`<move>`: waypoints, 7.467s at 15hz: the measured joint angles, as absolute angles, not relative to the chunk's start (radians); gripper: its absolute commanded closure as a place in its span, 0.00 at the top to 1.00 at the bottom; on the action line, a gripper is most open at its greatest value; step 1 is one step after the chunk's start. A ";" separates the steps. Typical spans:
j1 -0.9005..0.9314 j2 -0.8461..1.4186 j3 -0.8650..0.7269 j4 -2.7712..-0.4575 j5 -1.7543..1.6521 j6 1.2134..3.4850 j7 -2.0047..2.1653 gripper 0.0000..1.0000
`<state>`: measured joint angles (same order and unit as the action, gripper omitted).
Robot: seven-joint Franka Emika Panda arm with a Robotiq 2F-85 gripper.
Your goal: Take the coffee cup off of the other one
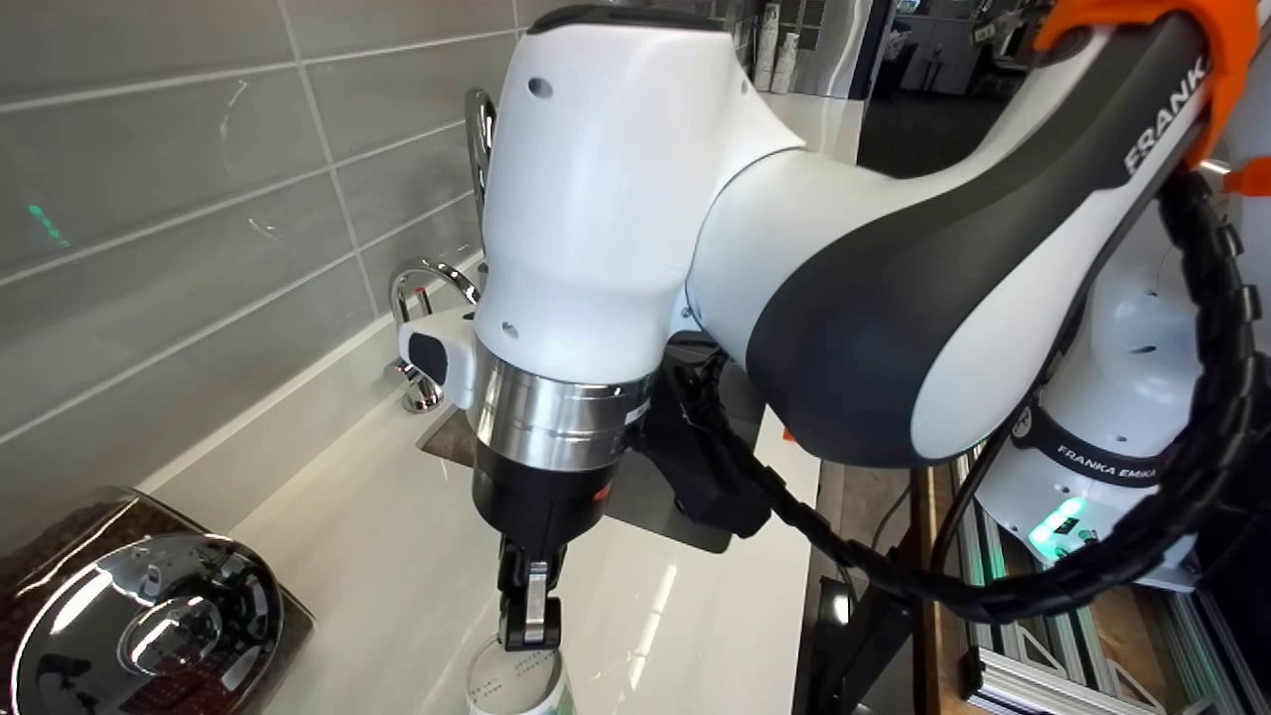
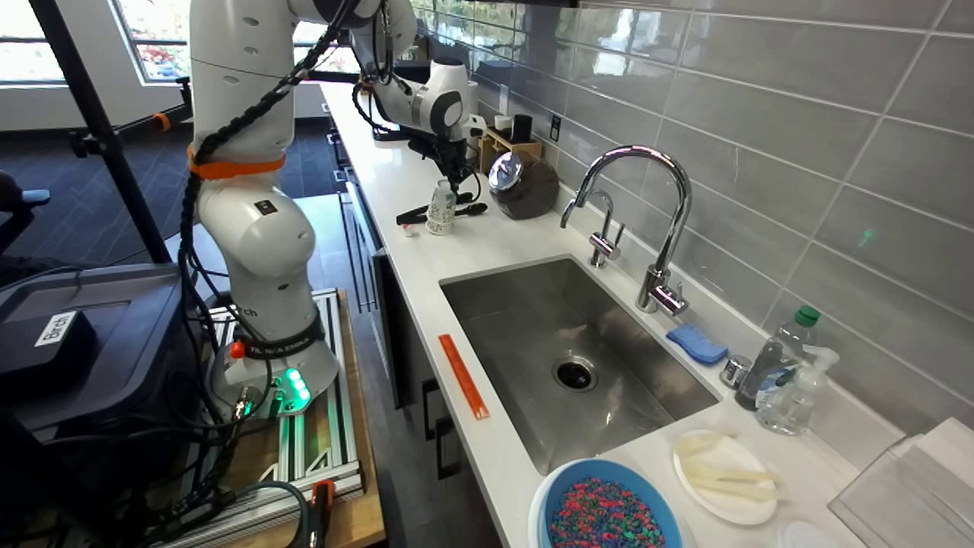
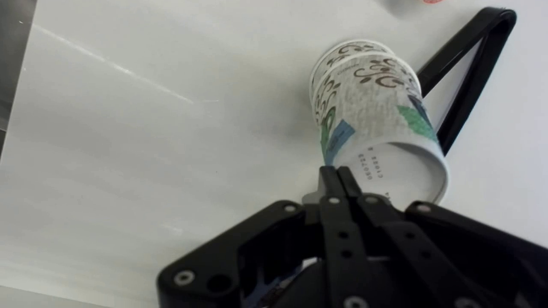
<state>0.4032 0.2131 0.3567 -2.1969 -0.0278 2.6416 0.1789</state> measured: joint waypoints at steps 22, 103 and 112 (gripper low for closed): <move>0.407 0.080 0.324 -2.207 -0.270 2.649 0.345 0.00; 0.406 0.196 0.244 -2.221 -0.446 2.537 0.797 1.00; 0.406 0.131 0.256 -2.227 -0.406 2.555 0.772 1.00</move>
